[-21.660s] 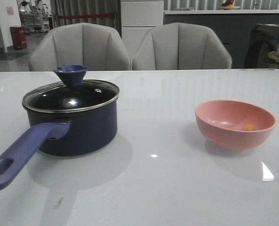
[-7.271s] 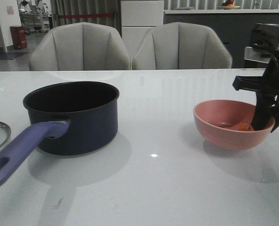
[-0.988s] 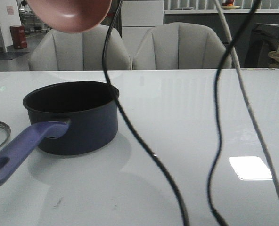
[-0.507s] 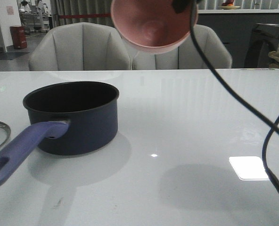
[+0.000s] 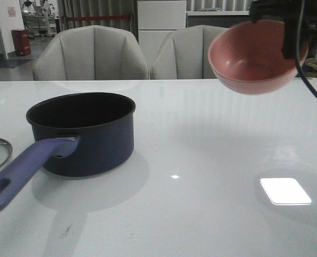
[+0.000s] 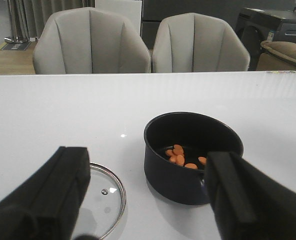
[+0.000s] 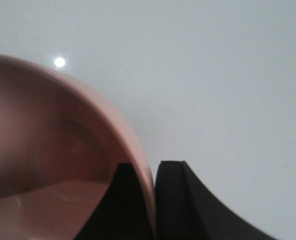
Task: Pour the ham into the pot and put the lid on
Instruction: 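Carry the empty bowl back to its spot on the table, then release the bowl and raise the right gripper away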
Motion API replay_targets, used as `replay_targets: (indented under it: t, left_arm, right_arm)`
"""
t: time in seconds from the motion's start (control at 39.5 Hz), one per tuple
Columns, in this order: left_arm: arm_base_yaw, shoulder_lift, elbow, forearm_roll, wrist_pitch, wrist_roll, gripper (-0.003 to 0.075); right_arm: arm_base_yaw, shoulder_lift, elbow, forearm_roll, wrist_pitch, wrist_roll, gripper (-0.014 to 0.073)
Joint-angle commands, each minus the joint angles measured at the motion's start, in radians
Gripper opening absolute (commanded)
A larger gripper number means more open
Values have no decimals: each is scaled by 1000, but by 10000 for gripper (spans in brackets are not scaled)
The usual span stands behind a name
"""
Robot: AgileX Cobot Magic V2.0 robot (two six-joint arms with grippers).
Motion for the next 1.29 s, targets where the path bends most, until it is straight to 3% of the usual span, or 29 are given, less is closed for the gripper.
replay_targets:
  t: [0.0, 0.3, 0.71, 0.81, 1.01, 1.27]
  left_arm:
    - [-8, 11, -29, -7, -79, 0, 520]
    - [-8, 11, -29, -7, -79, 0, 520]
    - [-8, 11, -29, -7, -79, 0, 520]
    - [-8, 11, -29, -7, -79, 0, 520]
    - [-8, 11, -29, -7, -79, 0, 520]
    - [-8, 11, -29, -7, -79, 0, 520]
  right_arm:
    - [-67, -45, 30, 60, -76, -4, 143]
    - [-173, 35, 100, 363, -65, -279, 143]
    - [-185, 155, 99, 409, -17, -341, 157]
    - [-185, 168, 99, 439, -15, -376, 218]
    - [-185, 164, 87, 445, 6, -403, 467]
    - [-184, 27, 86, 444, 11, -504, 480]
